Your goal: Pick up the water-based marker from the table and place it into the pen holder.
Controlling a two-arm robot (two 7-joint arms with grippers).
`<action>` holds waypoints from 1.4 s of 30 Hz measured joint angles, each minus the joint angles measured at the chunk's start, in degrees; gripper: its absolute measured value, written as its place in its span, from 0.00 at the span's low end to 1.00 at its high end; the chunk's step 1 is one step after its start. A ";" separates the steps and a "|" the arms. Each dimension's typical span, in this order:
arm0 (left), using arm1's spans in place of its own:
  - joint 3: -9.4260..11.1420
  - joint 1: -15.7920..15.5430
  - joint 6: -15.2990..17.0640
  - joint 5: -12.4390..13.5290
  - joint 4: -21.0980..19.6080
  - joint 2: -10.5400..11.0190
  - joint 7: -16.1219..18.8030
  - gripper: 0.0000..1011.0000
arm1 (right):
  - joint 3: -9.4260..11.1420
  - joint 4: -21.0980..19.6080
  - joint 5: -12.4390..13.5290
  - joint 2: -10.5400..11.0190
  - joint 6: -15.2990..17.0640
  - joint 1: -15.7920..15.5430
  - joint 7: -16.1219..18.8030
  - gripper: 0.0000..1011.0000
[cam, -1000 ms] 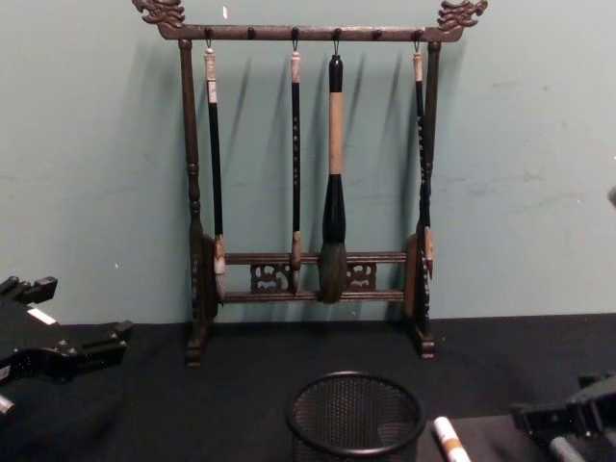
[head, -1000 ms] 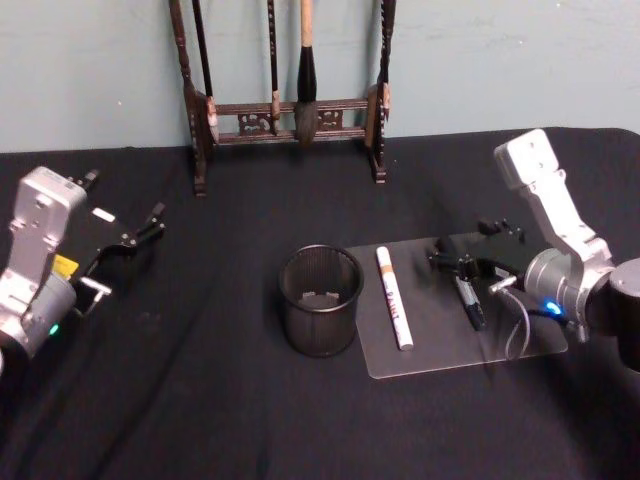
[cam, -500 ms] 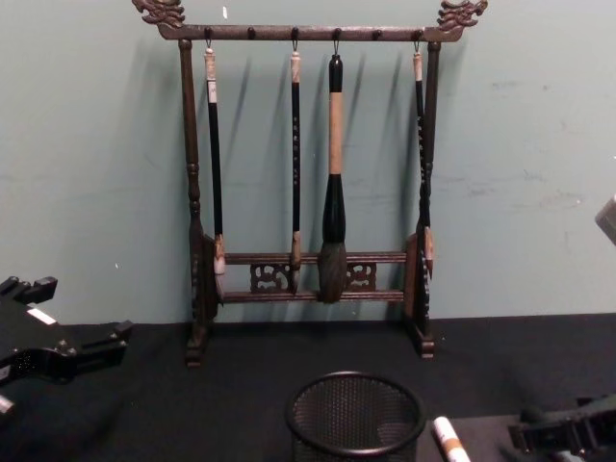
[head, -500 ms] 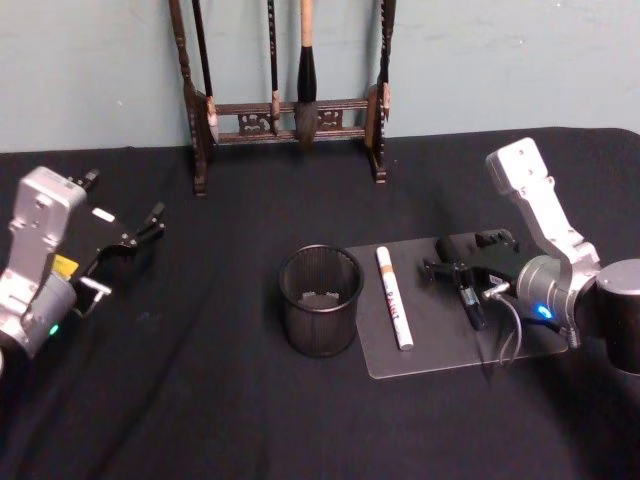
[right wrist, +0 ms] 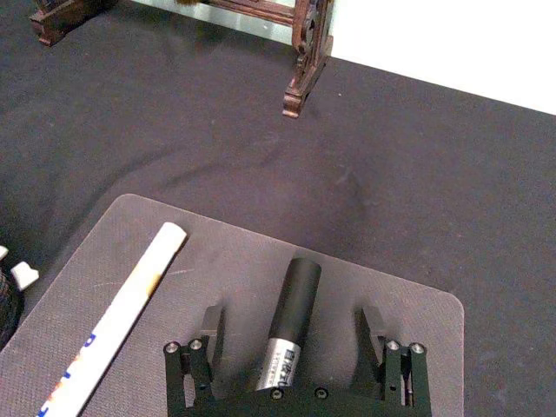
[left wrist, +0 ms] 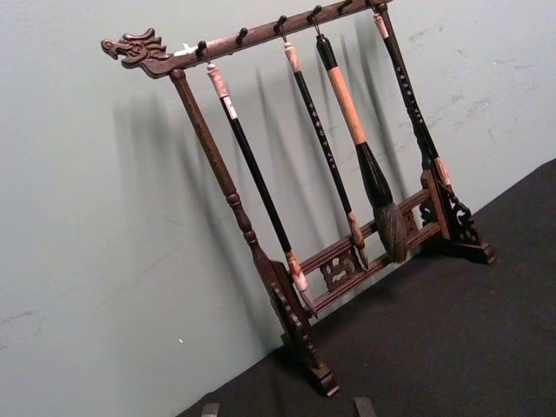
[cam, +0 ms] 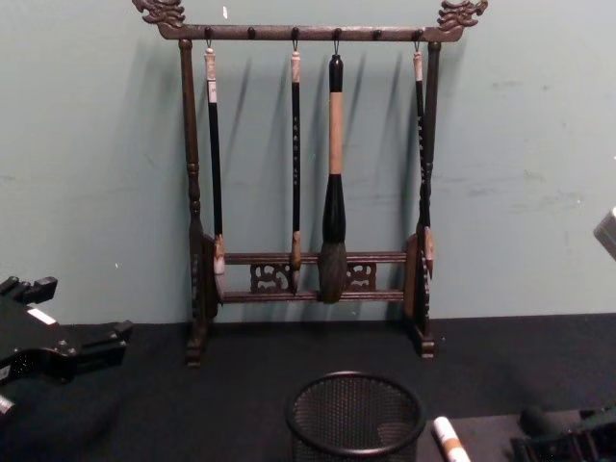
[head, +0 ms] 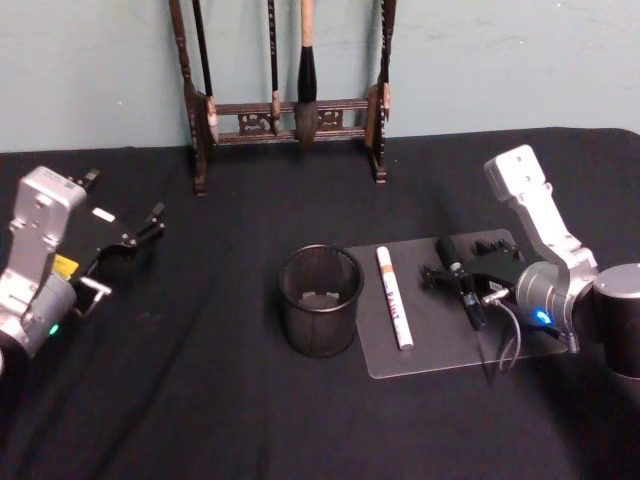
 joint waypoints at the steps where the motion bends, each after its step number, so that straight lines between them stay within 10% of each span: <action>1: 0.00 0.00 0.00 0.00 0.00 0.00 0.00 0.99 | 0.07 0.01 -0.12 -0.05 0.00 -0.02 0.03 0.99; 42: 0.00 0.00 0.00 0.00 0.00 0.00 0.00 0.99 | 3.47 0.62 -4.02 -3.06 0.27 -1.01 3.27 0.99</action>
